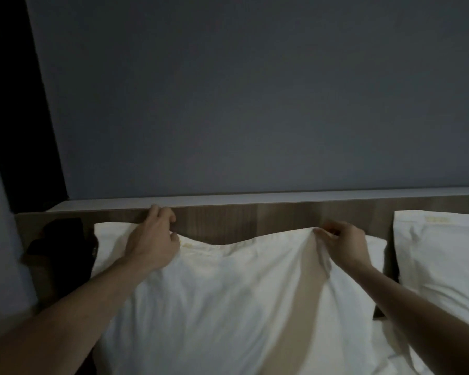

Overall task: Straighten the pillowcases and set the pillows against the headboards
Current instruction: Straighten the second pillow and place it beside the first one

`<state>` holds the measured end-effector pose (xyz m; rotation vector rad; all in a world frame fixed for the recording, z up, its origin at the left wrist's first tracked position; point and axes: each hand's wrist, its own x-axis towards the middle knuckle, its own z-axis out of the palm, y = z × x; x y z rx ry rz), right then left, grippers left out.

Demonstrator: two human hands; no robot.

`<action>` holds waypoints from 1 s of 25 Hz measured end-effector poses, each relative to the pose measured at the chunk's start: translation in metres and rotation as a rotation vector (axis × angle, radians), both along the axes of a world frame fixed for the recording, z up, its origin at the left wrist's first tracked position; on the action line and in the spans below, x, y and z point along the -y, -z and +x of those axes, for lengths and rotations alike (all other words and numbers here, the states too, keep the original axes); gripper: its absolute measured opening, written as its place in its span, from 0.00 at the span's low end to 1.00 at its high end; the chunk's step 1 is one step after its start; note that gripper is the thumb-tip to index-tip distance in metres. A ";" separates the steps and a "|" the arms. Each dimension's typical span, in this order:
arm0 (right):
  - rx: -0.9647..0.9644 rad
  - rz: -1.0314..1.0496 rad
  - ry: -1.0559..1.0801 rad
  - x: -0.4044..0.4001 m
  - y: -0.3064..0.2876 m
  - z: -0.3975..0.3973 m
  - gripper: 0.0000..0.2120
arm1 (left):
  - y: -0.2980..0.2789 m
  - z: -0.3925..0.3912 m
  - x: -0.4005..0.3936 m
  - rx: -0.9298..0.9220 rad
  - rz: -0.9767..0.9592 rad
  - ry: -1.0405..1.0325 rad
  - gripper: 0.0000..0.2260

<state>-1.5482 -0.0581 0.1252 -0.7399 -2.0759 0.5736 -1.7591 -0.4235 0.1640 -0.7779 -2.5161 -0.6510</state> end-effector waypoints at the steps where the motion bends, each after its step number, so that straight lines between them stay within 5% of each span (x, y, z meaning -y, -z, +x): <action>1: -0.011 0.001 -0.015 -0.001 -0.001 0.003 0.07 | 0.002 0.007 -0.011 0.009 -0.030 0.083 0.11; 4: 0.014 0.023 -0.086 -0.009 0.002 0.015 0.05 | 0.007 0.021 -0.039 0.063 -0.135 0.270 0.14; 10: 0.313 0.110 -0.026 -0.056 0.015 0.050 0.16 | 0.011 0.020 -0.067 0.261 -0.276 0.280 0.13; 13: 0.437 0.076 -0.027 -0.071 0.016 0.049 0.20 | 0.014 0.021 -0.072 0.177 -0.245 0.267 0.03; 17: 0.542 -0.005 -0.075 -0.081 0.014 0.036 0.20 | 0.007 0.023 -0.072 0.003 -0.153 0.209 0.08; 25: 0.849 -0.049 -0.167 -0.072 0.019 0.017 0.27 | 0.011 0.016 -0.065 0.014 -0.009 0.200 0.08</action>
